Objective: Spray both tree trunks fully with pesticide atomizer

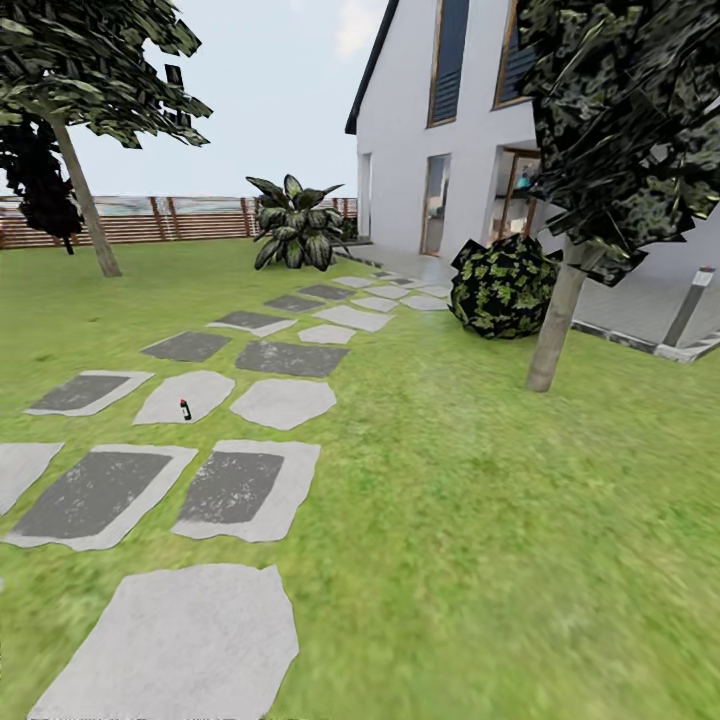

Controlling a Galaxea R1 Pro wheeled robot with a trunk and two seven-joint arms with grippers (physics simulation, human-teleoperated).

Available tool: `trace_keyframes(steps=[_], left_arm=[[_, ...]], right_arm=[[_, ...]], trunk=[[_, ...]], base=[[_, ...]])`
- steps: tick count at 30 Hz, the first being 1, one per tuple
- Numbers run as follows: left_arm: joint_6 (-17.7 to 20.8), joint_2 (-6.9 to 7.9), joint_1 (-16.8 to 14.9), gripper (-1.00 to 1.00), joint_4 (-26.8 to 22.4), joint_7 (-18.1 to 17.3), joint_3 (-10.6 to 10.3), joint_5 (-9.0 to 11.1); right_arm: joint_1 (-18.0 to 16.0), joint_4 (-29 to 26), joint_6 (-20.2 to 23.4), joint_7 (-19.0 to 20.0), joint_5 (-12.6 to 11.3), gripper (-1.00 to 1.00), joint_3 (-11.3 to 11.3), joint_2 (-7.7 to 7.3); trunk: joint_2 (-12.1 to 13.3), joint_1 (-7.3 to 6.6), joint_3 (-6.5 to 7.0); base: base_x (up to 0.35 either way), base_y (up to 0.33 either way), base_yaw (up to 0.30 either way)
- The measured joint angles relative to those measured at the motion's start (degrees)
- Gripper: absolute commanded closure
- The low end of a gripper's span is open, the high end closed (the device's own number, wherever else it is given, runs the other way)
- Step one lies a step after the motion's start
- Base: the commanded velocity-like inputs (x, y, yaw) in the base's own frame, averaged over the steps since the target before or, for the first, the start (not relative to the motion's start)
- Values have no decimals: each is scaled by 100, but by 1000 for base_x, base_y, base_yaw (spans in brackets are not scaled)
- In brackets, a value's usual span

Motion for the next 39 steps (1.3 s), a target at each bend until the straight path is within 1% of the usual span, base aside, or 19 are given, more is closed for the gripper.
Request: trace_keyframes(steps=[8, 12, 22, 39], left_arm=[[0, -1, 0, -100, 2, 0, 0, 2], [0, -1, 0, -100, 0, 0, 0, 4], [0, -1, 0, -100, 0, 3, 0, 8], [0, -8, 0, -100, 9, 0, 9, 9]], right_arm=[[0, -2, 0, 4, 2, -100, 7, 1], [0, -2, 0, 4, 8, -100, 22, 4], [0, -2, 0, 4, 9, -100, 33, 9], [0, -2, 0, 4, 9, -100, 34, 9]], trunk=[[-321, 176, -144], [-481, 264, -207], [-882, 483, -354], [-1564, 857, -658]], base=[[0, 0, 20], [0, 0, 155], [0, 0, 256], [0, 0, 276]])
